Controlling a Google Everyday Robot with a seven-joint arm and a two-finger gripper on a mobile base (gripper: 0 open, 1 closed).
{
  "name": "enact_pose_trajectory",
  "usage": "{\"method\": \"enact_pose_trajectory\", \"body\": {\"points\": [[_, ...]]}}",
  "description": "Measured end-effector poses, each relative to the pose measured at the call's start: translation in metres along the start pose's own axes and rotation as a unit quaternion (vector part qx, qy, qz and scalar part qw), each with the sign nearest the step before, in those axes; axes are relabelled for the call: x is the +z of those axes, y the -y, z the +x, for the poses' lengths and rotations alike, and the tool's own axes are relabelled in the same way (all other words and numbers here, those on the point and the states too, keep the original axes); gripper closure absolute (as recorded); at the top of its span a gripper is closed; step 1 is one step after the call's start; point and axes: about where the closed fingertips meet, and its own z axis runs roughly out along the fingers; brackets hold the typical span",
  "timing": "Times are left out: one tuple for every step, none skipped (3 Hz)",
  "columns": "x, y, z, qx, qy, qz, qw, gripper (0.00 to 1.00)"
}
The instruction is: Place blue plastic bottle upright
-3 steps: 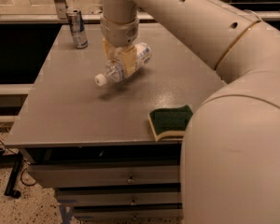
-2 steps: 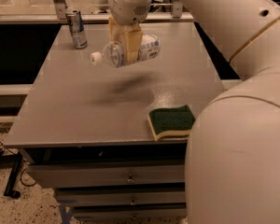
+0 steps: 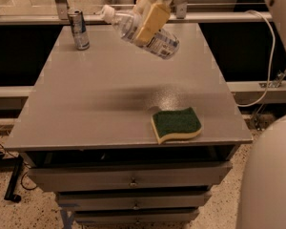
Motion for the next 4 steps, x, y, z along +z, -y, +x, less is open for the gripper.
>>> {"method": "enact_pose_trajectory", "body": {"points": [[-0.014,-0.004,0.003,0.058,0.11,0.021,0.992,1.0],[-0.03,0.0,0.019,0.091,0.198,0.048,0.9749,1.0],[-0.058,0.005,0.048,0.119,0.257,0.086,0.9552,1.0],[-0.081,0.003,0.086,0.153,0.3,0.115,0.9345,1.0]]}}
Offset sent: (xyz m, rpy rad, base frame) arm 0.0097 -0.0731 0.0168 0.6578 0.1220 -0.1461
